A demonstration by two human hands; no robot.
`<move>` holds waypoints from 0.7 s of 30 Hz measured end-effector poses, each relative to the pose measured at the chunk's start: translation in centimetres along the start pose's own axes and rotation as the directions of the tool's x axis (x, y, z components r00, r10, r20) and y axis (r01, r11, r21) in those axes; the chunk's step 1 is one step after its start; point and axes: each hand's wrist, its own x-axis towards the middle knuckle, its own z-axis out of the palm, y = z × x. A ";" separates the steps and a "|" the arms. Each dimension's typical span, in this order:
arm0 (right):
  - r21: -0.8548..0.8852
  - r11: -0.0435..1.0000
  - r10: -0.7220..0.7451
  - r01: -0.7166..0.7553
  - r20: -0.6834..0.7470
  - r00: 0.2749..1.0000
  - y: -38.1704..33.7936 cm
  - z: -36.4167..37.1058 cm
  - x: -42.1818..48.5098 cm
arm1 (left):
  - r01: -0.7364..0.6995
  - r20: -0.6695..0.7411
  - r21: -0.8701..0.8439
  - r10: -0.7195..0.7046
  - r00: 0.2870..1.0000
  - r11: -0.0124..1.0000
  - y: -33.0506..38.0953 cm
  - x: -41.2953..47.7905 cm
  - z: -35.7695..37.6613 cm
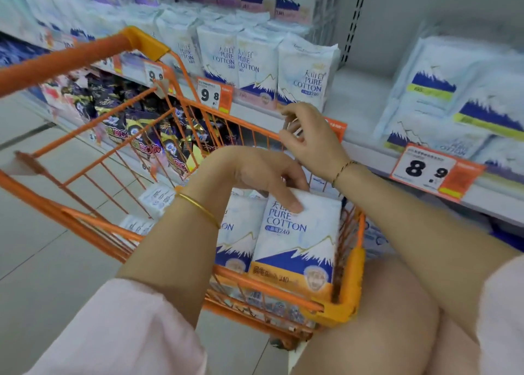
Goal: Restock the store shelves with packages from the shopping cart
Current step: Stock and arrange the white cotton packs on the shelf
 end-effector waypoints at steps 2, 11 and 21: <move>0.083 0.996 0.022 -0.019 -0.040 0.999 -0.4 -0.4 -0.3 | -0.033 -0.085 -0.095 0.025 0.996 0.995 0.1 -0.4 0.0; 0.376 0.865 0.274 -0.333 0.203 0.940 -4.4 -7.5 -2.8 | -0.301 -0.605 -0.139 0.160 0.780 0.944 1.8 -2.6 -1.1; -0.177 0.951 0.243 -0.254 -0.081 0.967 -5.0 -15.7 1.1 | -0.366 -0.835 0.175 0.335 0.437 0.914 7.3 0.6 -6.0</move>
